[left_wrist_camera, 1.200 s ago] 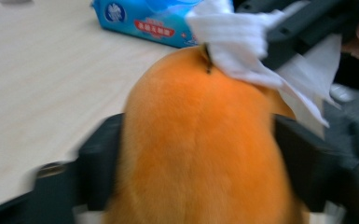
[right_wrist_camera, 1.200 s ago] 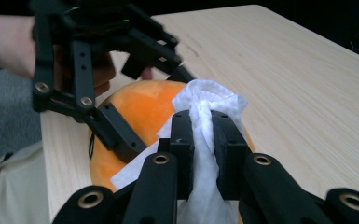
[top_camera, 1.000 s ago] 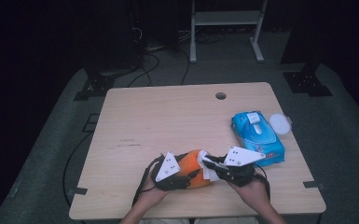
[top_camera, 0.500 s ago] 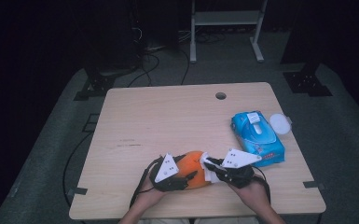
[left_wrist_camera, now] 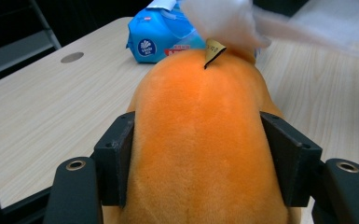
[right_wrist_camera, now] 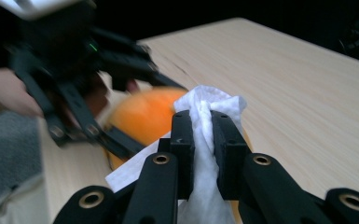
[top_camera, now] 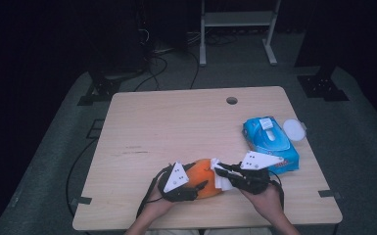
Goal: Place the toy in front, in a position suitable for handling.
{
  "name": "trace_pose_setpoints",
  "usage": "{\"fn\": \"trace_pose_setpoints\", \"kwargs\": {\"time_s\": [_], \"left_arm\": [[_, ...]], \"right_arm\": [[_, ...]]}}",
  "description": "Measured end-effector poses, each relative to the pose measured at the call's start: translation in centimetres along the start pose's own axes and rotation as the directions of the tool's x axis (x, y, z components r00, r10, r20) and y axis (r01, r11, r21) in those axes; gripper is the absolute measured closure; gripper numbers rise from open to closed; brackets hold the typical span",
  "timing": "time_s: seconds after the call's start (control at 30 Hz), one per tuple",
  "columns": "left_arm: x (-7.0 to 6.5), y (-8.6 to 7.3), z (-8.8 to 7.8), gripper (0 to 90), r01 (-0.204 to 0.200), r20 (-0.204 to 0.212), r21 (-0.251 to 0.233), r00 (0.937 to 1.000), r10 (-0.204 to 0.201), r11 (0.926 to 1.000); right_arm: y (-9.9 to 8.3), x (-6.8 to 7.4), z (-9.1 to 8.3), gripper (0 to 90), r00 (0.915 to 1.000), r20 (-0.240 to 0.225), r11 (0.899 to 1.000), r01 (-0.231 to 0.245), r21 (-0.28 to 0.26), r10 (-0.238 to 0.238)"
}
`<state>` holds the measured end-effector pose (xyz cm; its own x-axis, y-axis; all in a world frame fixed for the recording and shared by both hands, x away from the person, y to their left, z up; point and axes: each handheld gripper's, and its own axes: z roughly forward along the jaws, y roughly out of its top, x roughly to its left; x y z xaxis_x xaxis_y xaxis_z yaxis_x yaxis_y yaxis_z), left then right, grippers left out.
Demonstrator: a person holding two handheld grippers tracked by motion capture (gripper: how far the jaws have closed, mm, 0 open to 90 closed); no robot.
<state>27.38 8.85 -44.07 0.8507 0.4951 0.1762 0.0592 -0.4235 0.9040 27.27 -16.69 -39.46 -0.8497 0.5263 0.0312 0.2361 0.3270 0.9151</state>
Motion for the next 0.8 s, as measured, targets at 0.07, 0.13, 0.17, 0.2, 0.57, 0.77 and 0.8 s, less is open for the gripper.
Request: {"fn": "trace_pose_setpoints", "kwargs": {"time_s": [0.07,0.13,0.17,0.2,0.57,0.77,0.8], "left_arm": [[-0.3,0.2,0.2,34.1,-0.018,0.000,-0.001,0.9998,0.018,0.9998],[-0.6,0.3,0.2,33.8,-0.033,-0.001,-0.001,0.9995,0.033,0.9995],[-0.6,0.3,0.2,33.7,-0.038,0.000,0.005,0.9993,0.038,0.9993],[-0.7,0.2,0.3,33.7,-0.034,0.002,0.004,0.9994,0.034,0.9994],[0.0,0.4,0.1,21.9,0.015,0.020,0.018,0.9997,-0.016,0.9997],[1.3,-0.1,-0.5,9.8,0.163,0.057,0.062,0.9845,-0.166,0.9847],[1.4,-0.2,-0.5,15.9,0.170,0.065,0.063,0.9825,-0.174,0.9833]], "right_arm": [[0.4,0.3,0.0,79.6,0.9997,0.002,1.000,0.025,-0.003,-0.025],[0.0,0.1,0.3,79.6,0.9994,0.022,0.999,0.025,0.026,-0.026],[-0.4,-0.3,0.6,79.6,0.9990,0.040,0.999,0.020,0.050,-0.022],[-0.8,-0.8,0.7,79.6,0.9988,0.048,0.998,0.009,0.059,-0.011],[-0.7,-0.5,1.1,79.8,0.9998,0.020,0.998,-0.005,0.070,0.004],[-1.4,-1.7,0.4,79.8,0.9967,0.071,0.994,-0.047,0.096,0.040],[-1.4,-1.9,0.4,79.8,0.9965,0.060,0.994,-0.064,0.089,0.059]]}}
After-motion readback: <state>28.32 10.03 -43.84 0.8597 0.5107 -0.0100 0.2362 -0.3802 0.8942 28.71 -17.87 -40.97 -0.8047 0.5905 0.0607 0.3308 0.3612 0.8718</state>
